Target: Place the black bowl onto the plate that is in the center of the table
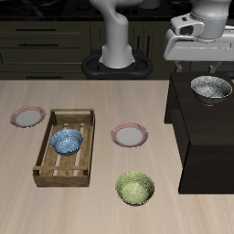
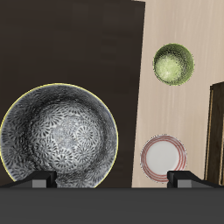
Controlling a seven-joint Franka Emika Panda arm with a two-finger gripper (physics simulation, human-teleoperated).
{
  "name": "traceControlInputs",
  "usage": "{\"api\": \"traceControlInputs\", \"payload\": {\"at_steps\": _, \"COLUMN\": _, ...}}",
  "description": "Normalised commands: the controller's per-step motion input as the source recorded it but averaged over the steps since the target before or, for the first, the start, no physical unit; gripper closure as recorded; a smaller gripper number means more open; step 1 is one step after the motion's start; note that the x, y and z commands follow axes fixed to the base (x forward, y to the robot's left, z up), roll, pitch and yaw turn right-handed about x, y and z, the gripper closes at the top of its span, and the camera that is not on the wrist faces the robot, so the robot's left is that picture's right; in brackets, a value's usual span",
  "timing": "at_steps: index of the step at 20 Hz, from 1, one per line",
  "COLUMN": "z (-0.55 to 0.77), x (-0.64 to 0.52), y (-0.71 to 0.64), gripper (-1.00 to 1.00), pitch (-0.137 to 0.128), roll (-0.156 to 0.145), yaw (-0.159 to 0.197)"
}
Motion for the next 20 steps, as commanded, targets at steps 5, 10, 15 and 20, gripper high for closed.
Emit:
{"api": "traceControlInputs", "payload": {"at_steps": 5, "z": -0.31, "x": -0.02, "y": -0.02, "gripper": -1.00, "pitch": 0.030, "roll": 0.014, "yaw": -0.013}}
{"api": "traceControlInputs", "payload": {"at_steps": 10, "z": -0.37, "x": -0.08, "y": 0.05, "gripper": -1.00, "pitch": 0.036, "roll": 0.009, "yaw": 0.013}}
{"api": "traceControlInputs", "payload": {"at_steps": 15, "z": -0.34, "x": -0.24, "y": 0.07, "gripper": -1.00, "pitch": 0.013, "roll": 0.103, "yaw": 0.073}}
{"api": "traceControlInputs", "payload": {"at_steps": 20, "z": -0.11, "x": -0.29, "y": 0.01, "gripper": 1.00, "pitch": -0.013, "roll": 0.068, "yaw": 0.011}}
